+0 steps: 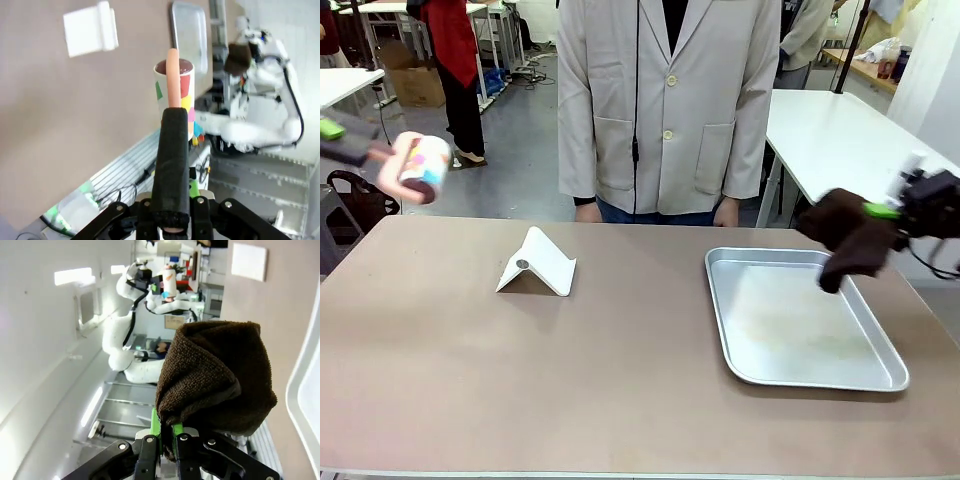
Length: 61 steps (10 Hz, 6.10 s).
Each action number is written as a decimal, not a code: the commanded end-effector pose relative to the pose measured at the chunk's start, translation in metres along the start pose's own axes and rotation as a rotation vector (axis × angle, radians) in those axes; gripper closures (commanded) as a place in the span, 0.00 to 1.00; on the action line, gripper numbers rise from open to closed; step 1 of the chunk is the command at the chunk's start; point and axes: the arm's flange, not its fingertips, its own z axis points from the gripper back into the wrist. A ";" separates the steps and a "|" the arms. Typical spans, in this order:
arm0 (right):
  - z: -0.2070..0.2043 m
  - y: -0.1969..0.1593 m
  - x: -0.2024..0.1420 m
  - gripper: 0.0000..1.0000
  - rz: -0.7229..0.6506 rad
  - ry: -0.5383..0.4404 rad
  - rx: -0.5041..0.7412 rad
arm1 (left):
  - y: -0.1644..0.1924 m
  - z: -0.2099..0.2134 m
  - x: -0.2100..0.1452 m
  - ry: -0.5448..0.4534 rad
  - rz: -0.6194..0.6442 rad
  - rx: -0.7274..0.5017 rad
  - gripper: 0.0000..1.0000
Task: Clean the surface of the table.
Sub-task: Return the Lint Roller and towel to their original positions.
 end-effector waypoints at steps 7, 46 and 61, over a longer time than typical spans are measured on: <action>-0.197 -0.090 0.088 0.90 -0.009 -0.164 -0.185 | -0.047 -0.180 0.091 0.023 -0.047 0.263 0.78; -0.226 -0.153 0.134 0.90 -0.180 -0.129 -0.325 | 0.018 -0.274 0.195 0.201 0.158 0.523 0.78; -0.235 -0.080 0.140 0.00 -0.321 -0.015 -1.007 | 0.017 -0.205 0.150 0.071 0.207 0.504 0.00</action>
